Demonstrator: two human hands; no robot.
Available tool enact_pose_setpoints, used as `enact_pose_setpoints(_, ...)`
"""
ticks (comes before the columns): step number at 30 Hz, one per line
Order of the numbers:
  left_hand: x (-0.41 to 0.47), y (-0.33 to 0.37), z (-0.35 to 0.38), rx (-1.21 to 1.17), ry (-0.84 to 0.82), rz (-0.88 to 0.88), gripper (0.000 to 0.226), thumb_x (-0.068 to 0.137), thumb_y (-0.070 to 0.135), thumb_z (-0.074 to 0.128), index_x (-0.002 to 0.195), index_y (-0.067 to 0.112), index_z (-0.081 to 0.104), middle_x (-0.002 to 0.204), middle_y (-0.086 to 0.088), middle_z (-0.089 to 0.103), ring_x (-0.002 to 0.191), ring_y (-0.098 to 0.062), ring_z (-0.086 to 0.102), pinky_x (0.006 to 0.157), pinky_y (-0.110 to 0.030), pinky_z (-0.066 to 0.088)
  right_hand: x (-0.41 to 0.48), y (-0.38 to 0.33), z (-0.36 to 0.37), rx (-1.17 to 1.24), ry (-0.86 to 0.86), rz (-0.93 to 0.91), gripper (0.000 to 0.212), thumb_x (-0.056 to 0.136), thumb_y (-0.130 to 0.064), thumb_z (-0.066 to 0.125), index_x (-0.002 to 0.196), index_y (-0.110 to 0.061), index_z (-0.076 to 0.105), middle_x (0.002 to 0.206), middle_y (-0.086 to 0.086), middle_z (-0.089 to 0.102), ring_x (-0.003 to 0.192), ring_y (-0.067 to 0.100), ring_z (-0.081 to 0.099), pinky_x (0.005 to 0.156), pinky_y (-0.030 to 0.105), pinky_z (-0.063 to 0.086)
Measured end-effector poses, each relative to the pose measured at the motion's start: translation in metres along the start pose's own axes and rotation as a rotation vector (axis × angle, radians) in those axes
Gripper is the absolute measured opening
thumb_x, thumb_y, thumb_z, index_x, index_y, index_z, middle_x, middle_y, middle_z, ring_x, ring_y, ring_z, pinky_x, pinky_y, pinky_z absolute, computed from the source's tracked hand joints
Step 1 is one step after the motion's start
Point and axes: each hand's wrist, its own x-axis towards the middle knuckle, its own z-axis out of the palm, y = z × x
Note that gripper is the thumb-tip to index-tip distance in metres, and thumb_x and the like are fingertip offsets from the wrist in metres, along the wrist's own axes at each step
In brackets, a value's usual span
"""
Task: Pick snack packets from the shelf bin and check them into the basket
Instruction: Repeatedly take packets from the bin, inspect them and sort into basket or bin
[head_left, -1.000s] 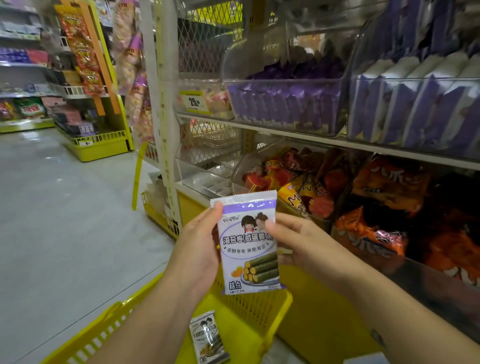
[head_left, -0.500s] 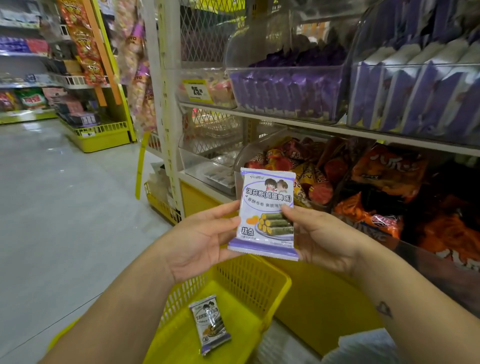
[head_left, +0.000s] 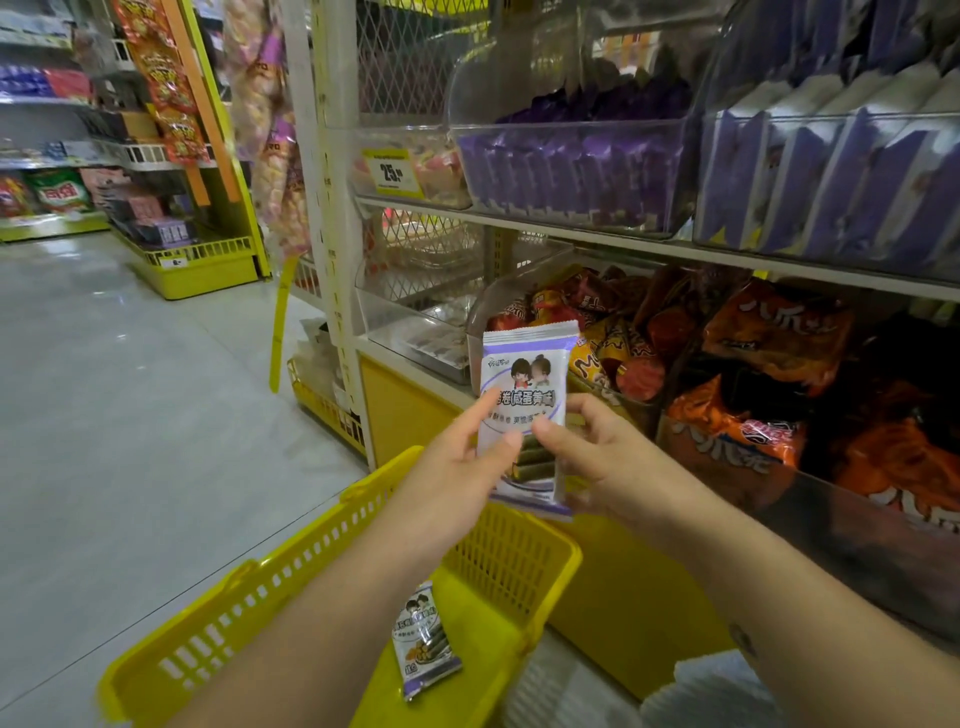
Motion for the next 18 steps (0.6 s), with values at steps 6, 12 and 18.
enact_pose_setpoints(6,0.002,-0.008,0.003,-0.203,-0.098,-0.016,0.075,0.075,0.047,0.065,0.142,0.055,0.031,0.127,0.016,0.063,0.112,-0.006,0.063,0.096,-0.045,0.053,-0.003,-0.002,0.005,0.032,-0.08,-0.003,0.027,0.099,-0.033,0.044,0.119,-0.017,0.052,0.095,-0.008,0.073,0.089,0.006,0.069,0.078,0.041,0.058)
enact_pose_setpoints(12,-0.001,-0.006,-0.001,-0.415,-0.168,-0.111,0.038,0.096,0.02,0.05,0.132,0.031,0.053,0.122,-0.005,0.068,0.11,-0.028,0.066,0.082,-0.047,0.058,0.001,0.003,-0.003,0.025,-0.001,0.063,0.038,0.094,-0.015,0.057,0.13,-0.017,0.045,0.112,0.006,0.065,0.096,0.016,0.065,0.082,0.041,0.054)
enact_pose_setpoints(18,0.0,-0.005,-0.003,-0.463,-0.14,-0.14,0.036,0.103,0.014,0.038,0.133,0.031,0.05,0.119,-0.003,0.07,0.102,-0.027,0.07,0.079,-0.045,0.06,0.007,0.009,-0.005,0.119,-0.014,0.042,0.048,0.088,-0.01,0.064,0.133,-0.013,0.046,0.114,0.011,0.07,0.099,0.028,0.069,0.081,0.043,0.057)
